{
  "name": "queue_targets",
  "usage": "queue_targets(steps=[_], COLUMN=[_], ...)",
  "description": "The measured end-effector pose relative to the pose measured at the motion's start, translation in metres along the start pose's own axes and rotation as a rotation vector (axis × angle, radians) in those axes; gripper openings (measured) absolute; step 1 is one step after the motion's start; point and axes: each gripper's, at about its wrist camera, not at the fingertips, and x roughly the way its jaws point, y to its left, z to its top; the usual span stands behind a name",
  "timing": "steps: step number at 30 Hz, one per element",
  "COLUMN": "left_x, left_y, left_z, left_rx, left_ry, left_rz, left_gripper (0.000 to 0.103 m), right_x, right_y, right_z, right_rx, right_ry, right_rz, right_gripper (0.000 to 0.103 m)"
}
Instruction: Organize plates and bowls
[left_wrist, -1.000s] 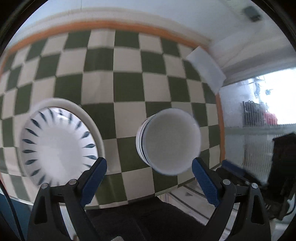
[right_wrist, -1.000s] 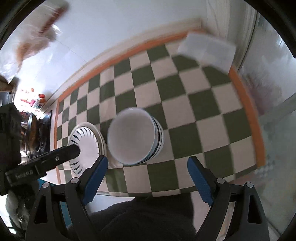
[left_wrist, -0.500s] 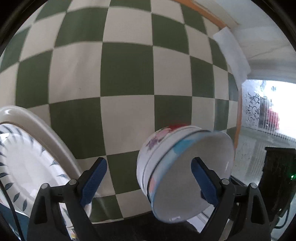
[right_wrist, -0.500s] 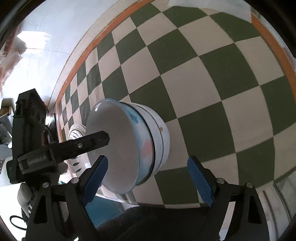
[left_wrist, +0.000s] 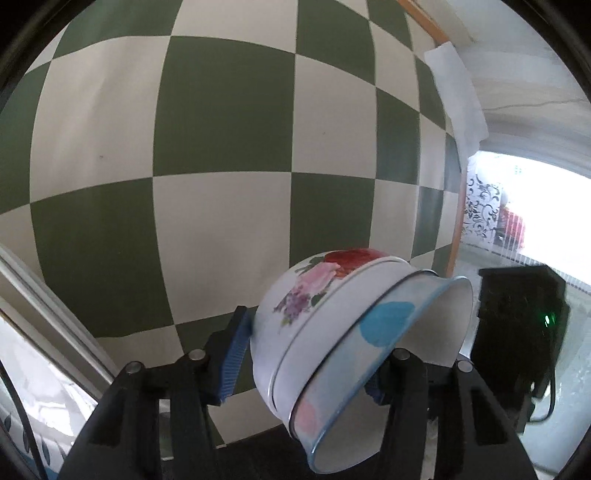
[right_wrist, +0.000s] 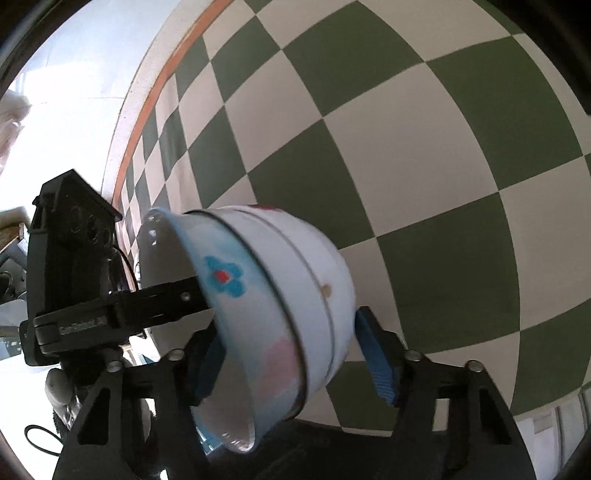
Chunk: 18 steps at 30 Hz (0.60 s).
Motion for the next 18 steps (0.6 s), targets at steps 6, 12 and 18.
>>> queue_targets(steps=[6,12,18], left_x=[-0.002,-0.005,-0.015], left_y=[-0.001,-0.005,-0.003], left_z=[-0.008,-0.013,-0.015], left_rx=[0.008,0.006,-0.002], left_ry=[-0.035,-0.066,-0.097], left_rz=[0.002,0.001,-0.002], left_gripper=[0.049,0.049,0.049], right_x=[0.000,-0.005,-0.012], right_y=[-0.006,0.002,0.008], right_z=[-0.003,-0.004,0.003], right_rx=[0.000,-0.045,-0.082], right_ry=[-0.041,-0.070,-0.085], right_rz=[0.037,0.041,0.047], right_gripper=[0.052,0.048,0.047])
